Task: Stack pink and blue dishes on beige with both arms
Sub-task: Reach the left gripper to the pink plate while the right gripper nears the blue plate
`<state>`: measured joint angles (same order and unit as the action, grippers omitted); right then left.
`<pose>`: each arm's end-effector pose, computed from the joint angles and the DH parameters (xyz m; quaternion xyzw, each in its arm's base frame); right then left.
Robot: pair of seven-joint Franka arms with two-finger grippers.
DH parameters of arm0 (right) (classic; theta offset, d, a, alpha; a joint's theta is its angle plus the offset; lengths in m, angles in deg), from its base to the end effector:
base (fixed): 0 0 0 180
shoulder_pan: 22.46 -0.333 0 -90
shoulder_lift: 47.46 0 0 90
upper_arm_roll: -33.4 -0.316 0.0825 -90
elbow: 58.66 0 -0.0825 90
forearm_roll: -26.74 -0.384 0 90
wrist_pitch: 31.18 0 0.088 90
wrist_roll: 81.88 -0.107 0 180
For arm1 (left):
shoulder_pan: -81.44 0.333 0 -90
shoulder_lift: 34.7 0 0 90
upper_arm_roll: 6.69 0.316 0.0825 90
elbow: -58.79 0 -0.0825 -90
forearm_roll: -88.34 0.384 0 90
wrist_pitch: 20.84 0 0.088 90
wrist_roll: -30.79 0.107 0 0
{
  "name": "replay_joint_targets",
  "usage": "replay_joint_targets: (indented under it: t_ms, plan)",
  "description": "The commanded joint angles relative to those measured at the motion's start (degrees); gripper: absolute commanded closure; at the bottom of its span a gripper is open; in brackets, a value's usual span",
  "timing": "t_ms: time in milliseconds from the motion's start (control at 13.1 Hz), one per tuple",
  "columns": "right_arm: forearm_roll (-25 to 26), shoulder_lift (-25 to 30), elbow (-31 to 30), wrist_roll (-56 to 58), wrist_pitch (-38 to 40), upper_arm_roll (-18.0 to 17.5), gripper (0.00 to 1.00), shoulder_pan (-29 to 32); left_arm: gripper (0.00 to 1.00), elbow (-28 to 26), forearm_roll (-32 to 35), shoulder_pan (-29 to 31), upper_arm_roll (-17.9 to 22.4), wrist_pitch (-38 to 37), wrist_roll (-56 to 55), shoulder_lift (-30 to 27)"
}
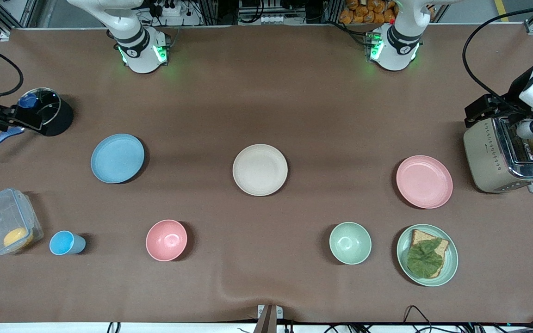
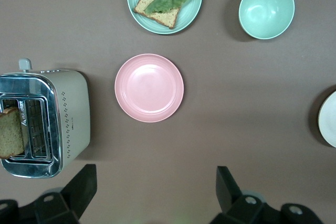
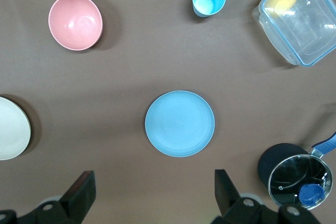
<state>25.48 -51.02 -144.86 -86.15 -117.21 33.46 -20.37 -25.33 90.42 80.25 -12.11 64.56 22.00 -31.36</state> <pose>0.5662 -0.0188 0.6149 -0.9979 0.0556 0.0327 0.0104 0.5617 -0.0592 0.6332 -0.9995 -0.0202 0.0156 0.0176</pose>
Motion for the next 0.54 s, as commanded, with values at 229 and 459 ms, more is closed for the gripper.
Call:
replay_joint_targets:
  t_ms: [229, 459]
  plan:
    - [0.56, 0.13, 0.42, -0.65, 0.61, -0.15, 0.00, -0.16, 0.00, 0.01, 1.95, 0.31, 0.14, -0.85, 1.40, -0.53]
    - [0.56, 0.05, 0.42, -0.56, 0.61, -0.06, 0.00, -0.07, 0.00, -1.13, 2.23, 2.23, 0.05, -0.33, 1.58, 1.04]
